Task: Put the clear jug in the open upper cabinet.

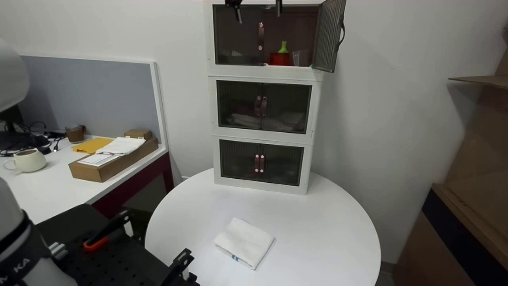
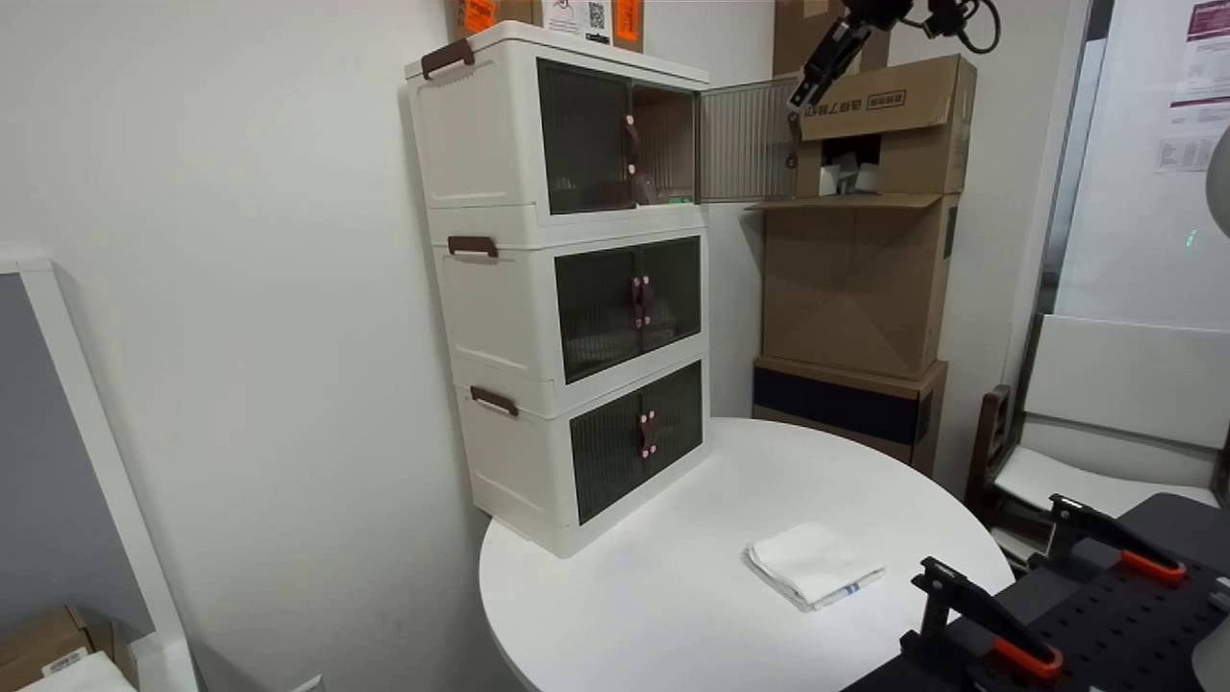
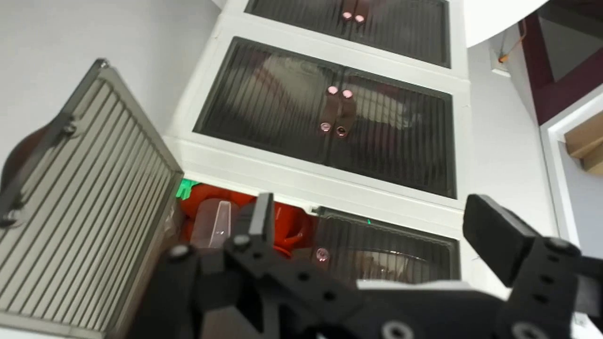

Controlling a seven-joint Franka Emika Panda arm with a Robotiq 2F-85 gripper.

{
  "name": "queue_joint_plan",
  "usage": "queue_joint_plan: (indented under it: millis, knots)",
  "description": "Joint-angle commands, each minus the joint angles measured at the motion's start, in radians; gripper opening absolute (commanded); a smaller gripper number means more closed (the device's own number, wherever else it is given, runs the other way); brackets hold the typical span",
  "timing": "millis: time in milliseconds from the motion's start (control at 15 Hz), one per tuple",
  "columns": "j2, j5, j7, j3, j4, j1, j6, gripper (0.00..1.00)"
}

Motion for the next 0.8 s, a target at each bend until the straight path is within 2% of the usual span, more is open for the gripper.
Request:
queue_joint_plan:
  millis: [0, 67, 133, 200, 267, 333, 467, 733]
  knots:
    - [-0.165, -0.058, 0.22, -0.169, -0.257, 0.274, 0.063, 1.0]
    - [-0.174, -0.099, 0.311, -0.211, -0.297, 0.355, 0.092, 1.0]
    - [-0.226, -0.028, 0.327, -0.112, -0.319, 0.247, 0.032, 1.0]
    - [-0.226, -0.038, 0.4, -0.107, -0.351, 0.279, 0.061, 1.0]
    - [-0.222, -0.028, 0.443, -0.086, -0.38, 0.282, 0.085, 1.0]
    - [-0.115, -0.182, 0.444, -0.27, -0.334, 0.475, 0.155, 1.0]
    - [-0.127, -0.181, 0.505, -0.234, -0.38, 0.473, 0.182, 1.0]
    - [-0.129, -0.18, 0.52, -0.232, -0.388, 0.468, 0.189, 1.0]
